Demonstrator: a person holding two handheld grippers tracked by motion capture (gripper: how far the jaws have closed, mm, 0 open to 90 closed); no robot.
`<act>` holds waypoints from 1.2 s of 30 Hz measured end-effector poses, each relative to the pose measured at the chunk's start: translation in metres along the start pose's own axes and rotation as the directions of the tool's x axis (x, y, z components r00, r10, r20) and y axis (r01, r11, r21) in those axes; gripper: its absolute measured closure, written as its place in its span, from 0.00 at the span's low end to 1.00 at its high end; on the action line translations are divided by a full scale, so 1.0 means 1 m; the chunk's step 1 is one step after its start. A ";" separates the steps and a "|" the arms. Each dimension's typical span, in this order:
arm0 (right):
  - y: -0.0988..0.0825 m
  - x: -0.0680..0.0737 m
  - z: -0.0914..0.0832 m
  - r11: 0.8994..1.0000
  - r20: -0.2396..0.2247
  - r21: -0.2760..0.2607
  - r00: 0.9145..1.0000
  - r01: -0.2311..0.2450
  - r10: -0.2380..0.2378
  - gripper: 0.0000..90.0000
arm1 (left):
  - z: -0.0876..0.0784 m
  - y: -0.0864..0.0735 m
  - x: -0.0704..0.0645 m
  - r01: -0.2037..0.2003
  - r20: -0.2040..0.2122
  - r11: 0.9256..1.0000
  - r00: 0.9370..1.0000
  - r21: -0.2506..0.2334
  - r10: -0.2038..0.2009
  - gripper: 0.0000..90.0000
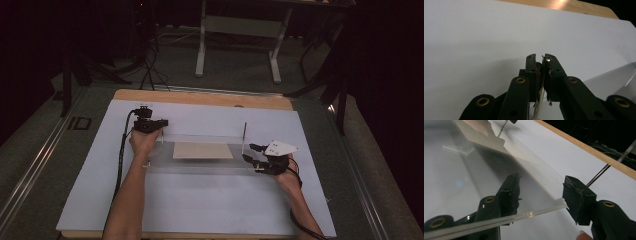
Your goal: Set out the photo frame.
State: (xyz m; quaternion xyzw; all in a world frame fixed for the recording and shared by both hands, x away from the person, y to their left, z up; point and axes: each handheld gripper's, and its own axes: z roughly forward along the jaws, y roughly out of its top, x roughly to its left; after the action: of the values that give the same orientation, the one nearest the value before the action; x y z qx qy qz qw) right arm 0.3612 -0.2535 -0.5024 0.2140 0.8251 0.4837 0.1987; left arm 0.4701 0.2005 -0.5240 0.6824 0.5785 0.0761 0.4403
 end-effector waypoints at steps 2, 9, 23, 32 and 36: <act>0.000 0.000 0.000 1.000 -0.002 -0.006 1.000 -0.006 0.006 0.51 | -0.001 -0.001 0.000 -0.002 0.004 1.000 1.000 -0.006 0.002 0.90; 0.000 -0.001 0.000 1.000 0.002 -0.012 1.000 -0.023 0.023 0.51 | -0.007 -0.001 0.003 -0.001 0.032 0.999 0.999 -0.053 0.003 0.83; 0.002 -0.002 0.000 0.999 -0.002 -0.013 0.999 -0.037 0.037 0.51 | -0.035 -0.009 -0.001 -0.121 0.011 0.984 0.992 -0.129 0.123 0.75; 0.002 -0.003 0.000 0.999 -0.004 -0.011 0.999 -0.051 0.051 0.51 | -0.059 -0.021 -0.011 -0.200 0.012 0.966 0.979 -0.167 0.205 0.72; 0.003 -0.002 0.000 0.998 -0.001 -0.009 0.999 -0.054 0.054 0.51 | -0.071 -0.032 -0.013 -0.244 0.007 0.954 0.969 -0.173 0.249 0.71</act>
State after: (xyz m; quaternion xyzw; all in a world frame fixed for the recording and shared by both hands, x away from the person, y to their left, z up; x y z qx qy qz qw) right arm 0.3637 -0.2534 -0.4995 0.2352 0.8168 0.4929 0.1860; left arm 0.3992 0.2238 -0.4978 0.7098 0.4739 0.1698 0.4928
